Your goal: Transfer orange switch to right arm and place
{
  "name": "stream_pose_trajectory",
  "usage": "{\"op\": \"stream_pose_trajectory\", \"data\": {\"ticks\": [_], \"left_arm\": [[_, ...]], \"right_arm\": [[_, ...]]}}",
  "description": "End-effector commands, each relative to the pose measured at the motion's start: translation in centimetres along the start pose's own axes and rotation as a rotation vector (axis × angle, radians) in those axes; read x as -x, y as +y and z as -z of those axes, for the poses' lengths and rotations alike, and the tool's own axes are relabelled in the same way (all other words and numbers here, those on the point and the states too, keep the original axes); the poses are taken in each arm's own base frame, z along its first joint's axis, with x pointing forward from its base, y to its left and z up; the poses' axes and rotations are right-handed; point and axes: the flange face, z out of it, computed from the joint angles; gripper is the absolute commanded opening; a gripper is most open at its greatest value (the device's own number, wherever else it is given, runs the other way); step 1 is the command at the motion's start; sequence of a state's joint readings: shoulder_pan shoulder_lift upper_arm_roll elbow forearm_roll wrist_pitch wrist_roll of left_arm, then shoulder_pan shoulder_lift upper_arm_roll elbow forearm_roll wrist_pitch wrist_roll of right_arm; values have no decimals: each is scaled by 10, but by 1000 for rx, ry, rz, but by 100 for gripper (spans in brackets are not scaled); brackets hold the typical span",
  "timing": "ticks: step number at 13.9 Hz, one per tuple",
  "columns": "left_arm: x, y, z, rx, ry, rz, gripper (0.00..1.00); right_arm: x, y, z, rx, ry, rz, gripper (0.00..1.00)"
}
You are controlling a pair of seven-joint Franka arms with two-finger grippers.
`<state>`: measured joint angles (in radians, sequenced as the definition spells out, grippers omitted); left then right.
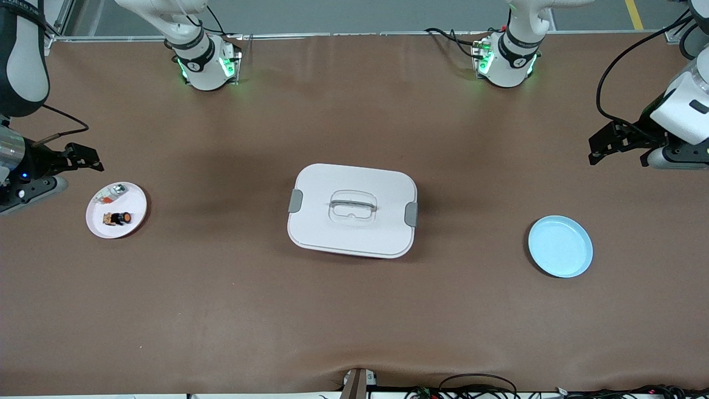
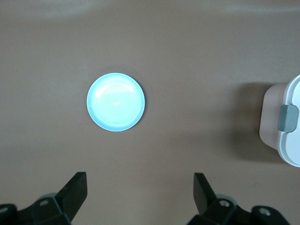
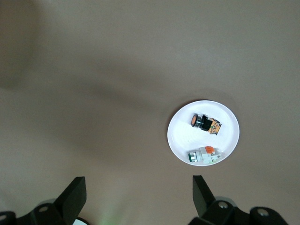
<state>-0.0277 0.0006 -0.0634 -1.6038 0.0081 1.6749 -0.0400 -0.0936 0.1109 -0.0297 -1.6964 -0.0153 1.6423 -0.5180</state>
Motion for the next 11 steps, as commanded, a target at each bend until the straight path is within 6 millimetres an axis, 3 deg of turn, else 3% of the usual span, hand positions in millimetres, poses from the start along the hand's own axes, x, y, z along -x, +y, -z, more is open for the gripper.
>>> {"op": "stream_pose_trajectory", "data": {"ticks": [1,6,11], "left_arm": [[0,-2,2,17,-10,1,100],[0,-3,0,16,-17,2,100],[0,-5,-2,16,-22,5,100]], "right_arm": [[-8,-15,16,-12,4,-107,100],[-13,-23,35,2,32,-206,100],[-3,-27,84,7,52,-244,100]]}}
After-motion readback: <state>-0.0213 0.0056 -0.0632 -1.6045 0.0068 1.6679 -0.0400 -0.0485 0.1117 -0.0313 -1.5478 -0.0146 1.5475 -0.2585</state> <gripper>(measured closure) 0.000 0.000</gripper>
